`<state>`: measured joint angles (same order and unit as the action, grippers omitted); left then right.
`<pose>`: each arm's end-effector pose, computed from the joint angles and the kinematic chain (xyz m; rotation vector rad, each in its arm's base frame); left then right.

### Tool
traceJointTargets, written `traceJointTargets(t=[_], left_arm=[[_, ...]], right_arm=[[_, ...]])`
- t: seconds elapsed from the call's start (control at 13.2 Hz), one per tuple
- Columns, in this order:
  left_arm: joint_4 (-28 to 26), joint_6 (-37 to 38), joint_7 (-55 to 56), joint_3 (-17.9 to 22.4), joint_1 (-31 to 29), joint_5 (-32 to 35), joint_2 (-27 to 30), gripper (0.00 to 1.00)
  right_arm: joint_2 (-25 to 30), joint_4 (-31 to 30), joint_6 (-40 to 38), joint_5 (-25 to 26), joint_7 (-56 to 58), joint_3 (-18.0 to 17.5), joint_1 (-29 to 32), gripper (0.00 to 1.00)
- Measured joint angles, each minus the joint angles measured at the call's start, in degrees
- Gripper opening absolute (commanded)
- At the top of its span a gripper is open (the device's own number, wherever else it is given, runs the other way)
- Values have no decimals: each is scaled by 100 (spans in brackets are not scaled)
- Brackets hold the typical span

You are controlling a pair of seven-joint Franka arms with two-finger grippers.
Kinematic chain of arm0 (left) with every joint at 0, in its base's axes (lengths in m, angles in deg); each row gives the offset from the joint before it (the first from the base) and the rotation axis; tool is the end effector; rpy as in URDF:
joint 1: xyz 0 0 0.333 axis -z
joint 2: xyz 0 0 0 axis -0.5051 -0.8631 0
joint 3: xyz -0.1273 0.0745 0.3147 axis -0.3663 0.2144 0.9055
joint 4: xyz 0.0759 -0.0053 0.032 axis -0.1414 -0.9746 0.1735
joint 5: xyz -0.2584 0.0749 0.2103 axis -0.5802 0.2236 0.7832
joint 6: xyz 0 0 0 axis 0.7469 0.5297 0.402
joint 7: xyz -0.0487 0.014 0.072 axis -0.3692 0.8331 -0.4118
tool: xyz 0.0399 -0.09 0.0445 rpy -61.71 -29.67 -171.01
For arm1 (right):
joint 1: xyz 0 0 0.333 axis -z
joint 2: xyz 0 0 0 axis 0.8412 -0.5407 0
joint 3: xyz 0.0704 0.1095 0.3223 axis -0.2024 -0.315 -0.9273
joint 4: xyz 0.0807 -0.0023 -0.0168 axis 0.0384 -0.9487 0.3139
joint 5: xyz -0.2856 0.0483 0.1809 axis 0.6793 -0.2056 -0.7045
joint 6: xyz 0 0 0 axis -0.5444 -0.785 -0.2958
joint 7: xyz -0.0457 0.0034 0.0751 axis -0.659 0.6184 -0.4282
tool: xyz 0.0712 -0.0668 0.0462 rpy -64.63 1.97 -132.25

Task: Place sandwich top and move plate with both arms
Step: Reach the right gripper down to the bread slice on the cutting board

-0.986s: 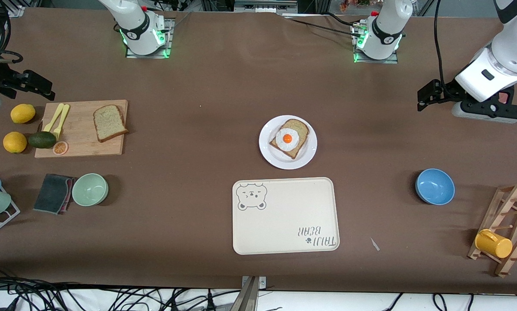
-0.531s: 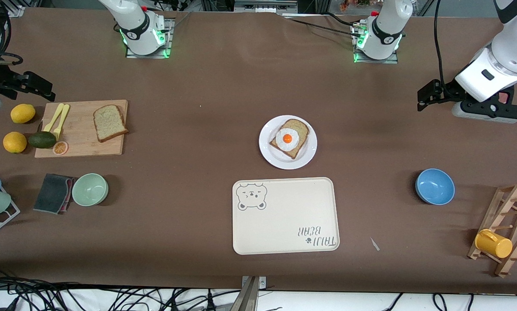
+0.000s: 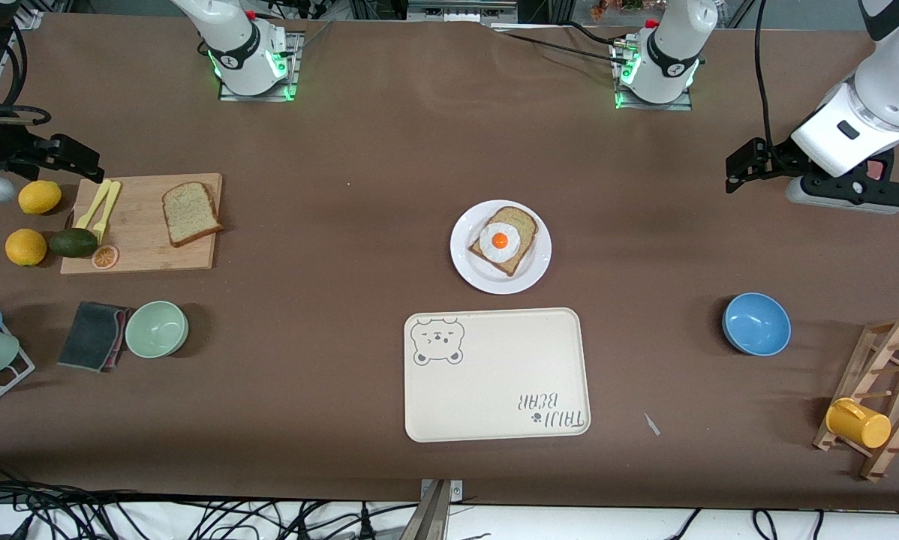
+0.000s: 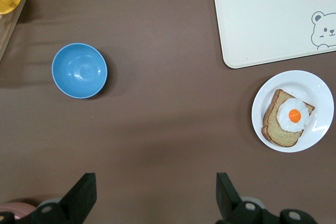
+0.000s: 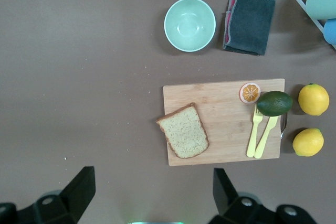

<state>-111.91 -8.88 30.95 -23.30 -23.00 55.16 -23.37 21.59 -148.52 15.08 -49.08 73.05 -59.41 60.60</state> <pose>0.4917 -0.0583 0.6199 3.1147 -0.1729 -0.0456 0.4994 -0.0113 0.6215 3.1078 -0.0228 -0.1407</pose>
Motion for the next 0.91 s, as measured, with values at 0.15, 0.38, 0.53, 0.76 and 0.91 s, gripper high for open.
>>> traceJointTargets(t=[0.15,0.38,0.53,0.76,0.91], left_arm=[[0,0,0,0,0,0,0,100],[0,0,0,-1,1,0,-1,100],[0,0,0,-1,1,0,-1,100],[0,0,0,-1,1,0,-1,100],[0,0,0,-1,1,0,-1,100]], right_arm=[[-86,-24,64,0,3,-12,-18,99],[-322,-72,246,102,-16,-84,-277,99],[-450,-360,605,238,-147,-105,-439,100],[-515,-1416,1694,411,-521,-102,-452,100],[-568,-2241,2518,677,-827,-127,-472,99]])
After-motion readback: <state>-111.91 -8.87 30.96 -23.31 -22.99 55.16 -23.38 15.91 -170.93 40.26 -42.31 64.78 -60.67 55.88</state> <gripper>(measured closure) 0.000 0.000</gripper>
